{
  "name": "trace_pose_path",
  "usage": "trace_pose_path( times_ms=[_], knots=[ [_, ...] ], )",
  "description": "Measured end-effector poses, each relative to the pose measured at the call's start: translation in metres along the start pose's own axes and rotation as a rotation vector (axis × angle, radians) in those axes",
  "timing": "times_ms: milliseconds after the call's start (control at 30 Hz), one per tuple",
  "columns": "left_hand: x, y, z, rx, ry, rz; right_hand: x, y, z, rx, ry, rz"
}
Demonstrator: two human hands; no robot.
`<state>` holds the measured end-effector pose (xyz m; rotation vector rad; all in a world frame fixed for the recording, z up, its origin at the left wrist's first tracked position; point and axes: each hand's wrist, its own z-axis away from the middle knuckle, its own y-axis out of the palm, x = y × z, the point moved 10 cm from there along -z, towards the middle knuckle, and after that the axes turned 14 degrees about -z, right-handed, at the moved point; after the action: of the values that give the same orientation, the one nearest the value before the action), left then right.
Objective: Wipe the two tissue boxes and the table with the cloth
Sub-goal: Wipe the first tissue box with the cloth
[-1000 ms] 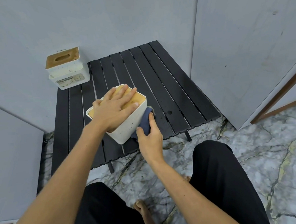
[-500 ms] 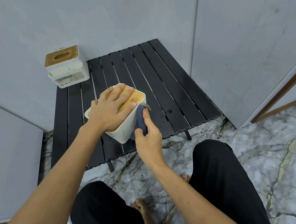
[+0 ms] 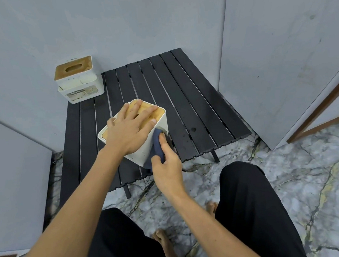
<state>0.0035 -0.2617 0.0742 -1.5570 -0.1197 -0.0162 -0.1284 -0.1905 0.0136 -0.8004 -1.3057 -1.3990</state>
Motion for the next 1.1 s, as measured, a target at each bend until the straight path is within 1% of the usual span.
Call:
trace_pose_path(
  times_ms=[133, 267, 400, 467, 567, 733, 900, 1100],
  knots=[
    [-0.001, 0.0, 0.0, -0.009, 0.002, 0.004, 0.015, -0.003, -0.013, -0.03, -0.028, -0.01],
    [-0.001, 0.0, 0.0, -0.017, 0.001, 0.006, 0.008, -0.013, -0.028, -0.073, 0.038, 0.002],
    [-0.001, 0.0, 0.0, -0.01, -0.002, 0.003, -0.01, -0.011, -0.017, -0.048, 0.1, 0.023],
    [-0.001, 0.0, 0.0, -0.01, -0.002, -0.007, -0.015, -0.005, -0.005, -0.023, 0.094, 0.023],
    [-0.001, 0.001, 0.001, -0.015, 0.01, -0.011, -0.009, 0.002, 0.004, 0.0, 0.033, 0.016],
    [-0.003, 0.003, -0.003, -0.019, 0.03, -0.012, 0.015, -0.004, -0.013, -0.021, -0.023, 0.007],
    [-0.004, 0.004, -0.003, -0.027, 0.062, 0.007, 0.015, -0.014, -0.027, -0.06, -0.005, 0.059],
    [-0.006, 0.001, -0.001, -0.022, 0.073, 0.025, -0.01, -0.013, -0.016, -0.043, 0.063, 0.089]
  ],
)
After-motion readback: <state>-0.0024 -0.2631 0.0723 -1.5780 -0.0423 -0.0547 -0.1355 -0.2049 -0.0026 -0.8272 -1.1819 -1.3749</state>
